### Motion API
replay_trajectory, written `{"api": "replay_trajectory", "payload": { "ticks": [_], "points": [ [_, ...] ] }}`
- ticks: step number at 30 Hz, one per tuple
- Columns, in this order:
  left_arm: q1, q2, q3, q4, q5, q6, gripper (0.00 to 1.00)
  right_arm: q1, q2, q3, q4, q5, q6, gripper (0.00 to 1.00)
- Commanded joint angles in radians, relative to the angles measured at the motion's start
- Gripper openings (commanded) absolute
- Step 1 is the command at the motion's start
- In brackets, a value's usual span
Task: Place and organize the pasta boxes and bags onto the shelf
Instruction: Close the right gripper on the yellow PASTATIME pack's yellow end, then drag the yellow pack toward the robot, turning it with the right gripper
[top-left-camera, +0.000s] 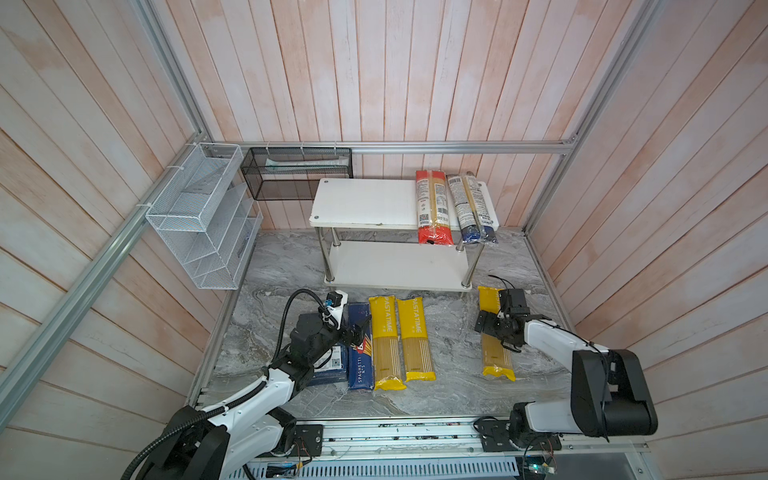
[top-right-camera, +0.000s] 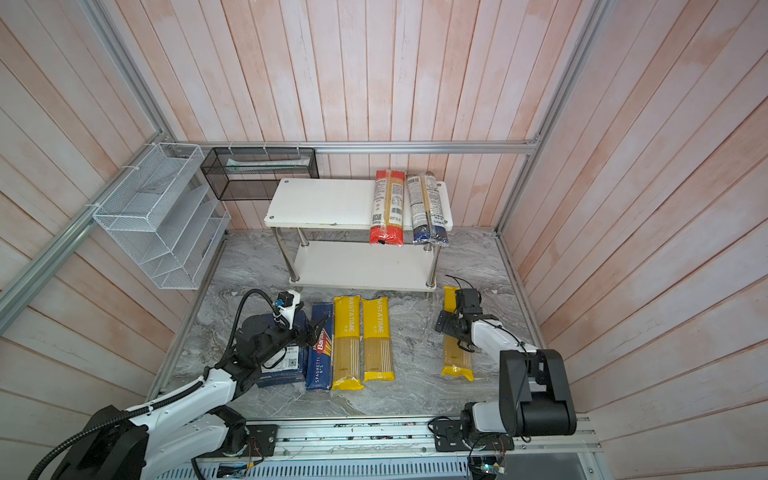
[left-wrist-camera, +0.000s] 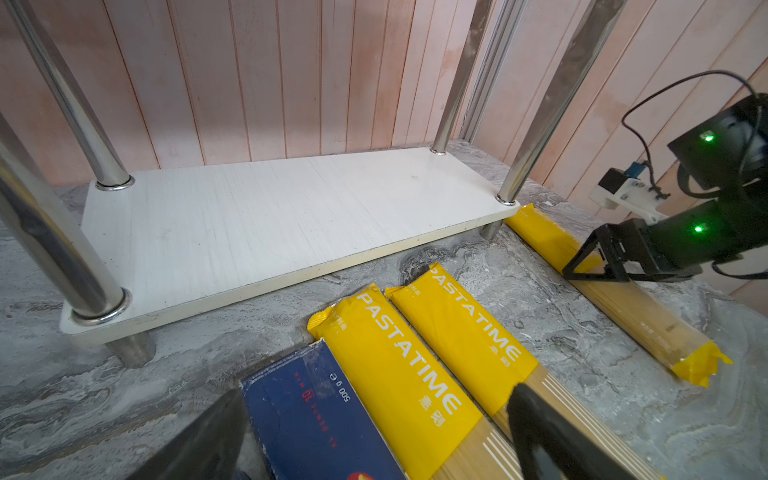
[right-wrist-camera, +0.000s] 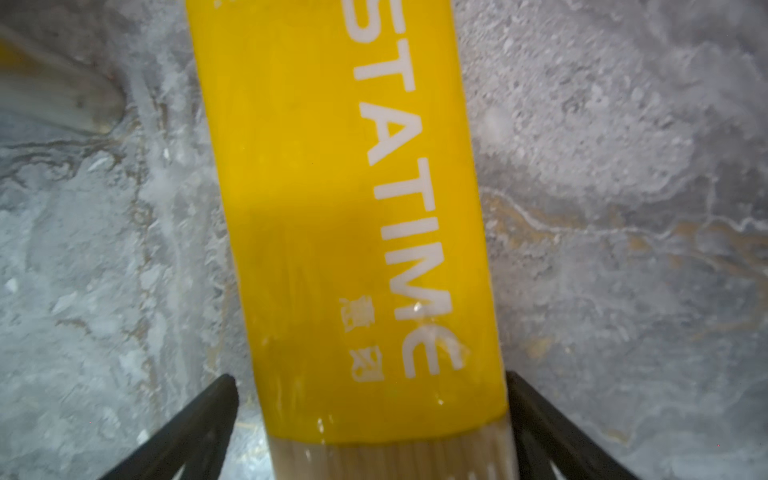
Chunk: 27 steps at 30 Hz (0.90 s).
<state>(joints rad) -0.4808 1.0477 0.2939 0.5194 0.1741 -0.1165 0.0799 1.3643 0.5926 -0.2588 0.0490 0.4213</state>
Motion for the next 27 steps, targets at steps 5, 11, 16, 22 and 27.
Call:
{"api": "replay_trajectory", "payload": {
  "ticks": [5,11,16,22,27],
  "points": [
    [-0.005,0.011,0.008,0.016,-0.007,-0.003,1.0,0.066,-0.097,-0.056,-0.115,0.009,0.124,0.98],
    [-0.004,0.011,0.008,0.015,-0.005,-0.002,1.0,0.072,-0.124,-0.028,-0.128,0.093,0.172,0.98],
    [-0.005,0.008,0.008,0.015,-0.005,0.001,1.0,0.085,-0.117,-0.017,-0.112,0.123,0.192,0.98],
    [-0.005,0.004,0.008,0.01,-0.007,0.002,1.0,0.127,-0.047,0.007,-0.092,0.141,0.198,0.98],
    [-0.005,-0.002,0.007,0.008,-0.011,0.003,1.0,0.126,0.004,0.027,-0.087,0.183,0.184,0.98]
  ]
}}
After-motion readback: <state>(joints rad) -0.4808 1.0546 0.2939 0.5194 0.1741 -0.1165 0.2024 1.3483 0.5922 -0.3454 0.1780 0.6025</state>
